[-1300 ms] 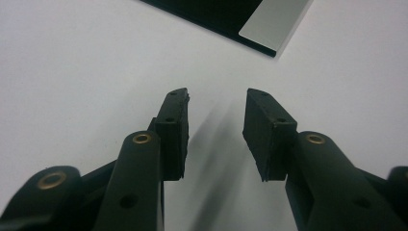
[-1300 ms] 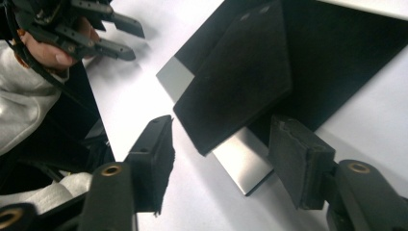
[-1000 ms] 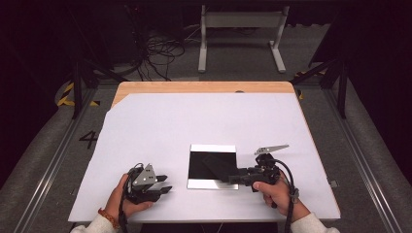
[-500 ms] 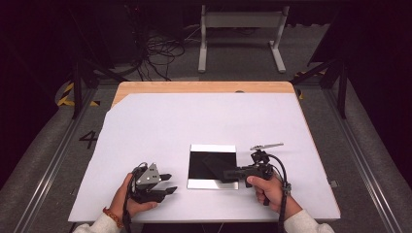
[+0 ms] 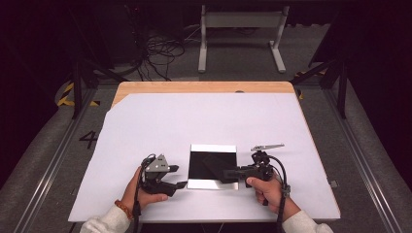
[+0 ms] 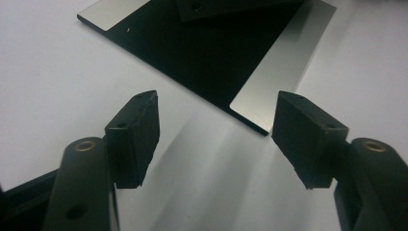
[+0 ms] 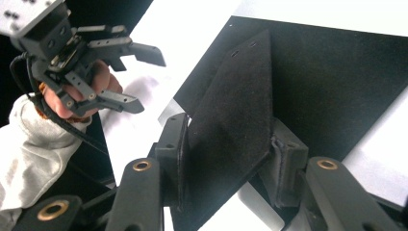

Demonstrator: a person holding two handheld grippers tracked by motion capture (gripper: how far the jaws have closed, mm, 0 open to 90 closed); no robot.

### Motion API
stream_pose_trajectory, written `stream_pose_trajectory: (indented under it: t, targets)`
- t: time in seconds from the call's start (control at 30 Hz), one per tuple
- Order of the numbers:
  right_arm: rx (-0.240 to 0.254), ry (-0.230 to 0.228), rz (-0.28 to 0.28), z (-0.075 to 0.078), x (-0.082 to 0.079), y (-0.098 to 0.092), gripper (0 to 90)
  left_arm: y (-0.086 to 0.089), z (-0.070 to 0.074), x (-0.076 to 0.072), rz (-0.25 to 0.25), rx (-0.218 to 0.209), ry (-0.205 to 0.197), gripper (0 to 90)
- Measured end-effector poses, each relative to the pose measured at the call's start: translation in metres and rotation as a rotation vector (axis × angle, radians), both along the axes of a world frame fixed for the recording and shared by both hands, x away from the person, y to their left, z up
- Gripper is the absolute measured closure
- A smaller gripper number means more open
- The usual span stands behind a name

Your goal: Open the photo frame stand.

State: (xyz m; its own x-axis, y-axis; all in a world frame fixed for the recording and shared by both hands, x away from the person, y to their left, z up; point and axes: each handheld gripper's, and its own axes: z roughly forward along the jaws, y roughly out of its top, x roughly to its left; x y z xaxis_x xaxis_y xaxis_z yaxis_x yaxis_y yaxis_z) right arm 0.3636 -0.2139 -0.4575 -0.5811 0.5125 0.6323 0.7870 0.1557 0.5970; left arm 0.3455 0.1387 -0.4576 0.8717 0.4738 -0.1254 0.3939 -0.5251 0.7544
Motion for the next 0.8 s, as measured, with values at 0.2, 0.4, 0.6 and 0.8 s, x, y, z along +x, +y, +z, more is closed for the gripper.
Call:
stream_pose_trajectory:
  t: [0.2, 0.4, 0.6, 0.8]
  targets:
    - [-0.008, -0.066, 0.018, 0.006, -0.005, 0.001, 61.1, -0.009, -0.003, 0.017, 0.024, 0.001, 0.043, 26.0]
    - [-0.016, -0.111, 0.033, 0.01, -0.009, 0.002, 62.5, -0.016, -0.005, 0.026, 0.025, 0.001, 0.074, 22.9]
    - [-0.023, -0.147, 0.046, 0.012, -0.012, 0.002, 63.9, -0.021, -0.006, 0.031, 0.019, 0.021, 0.081, 20.2]
    - [-0.027, -0.195, 0.064, 0.015, -0.016, 0.003, 64.6, -0.026, -0.007, 0.034, -0.016, -0.001, 0.105, 19.2]
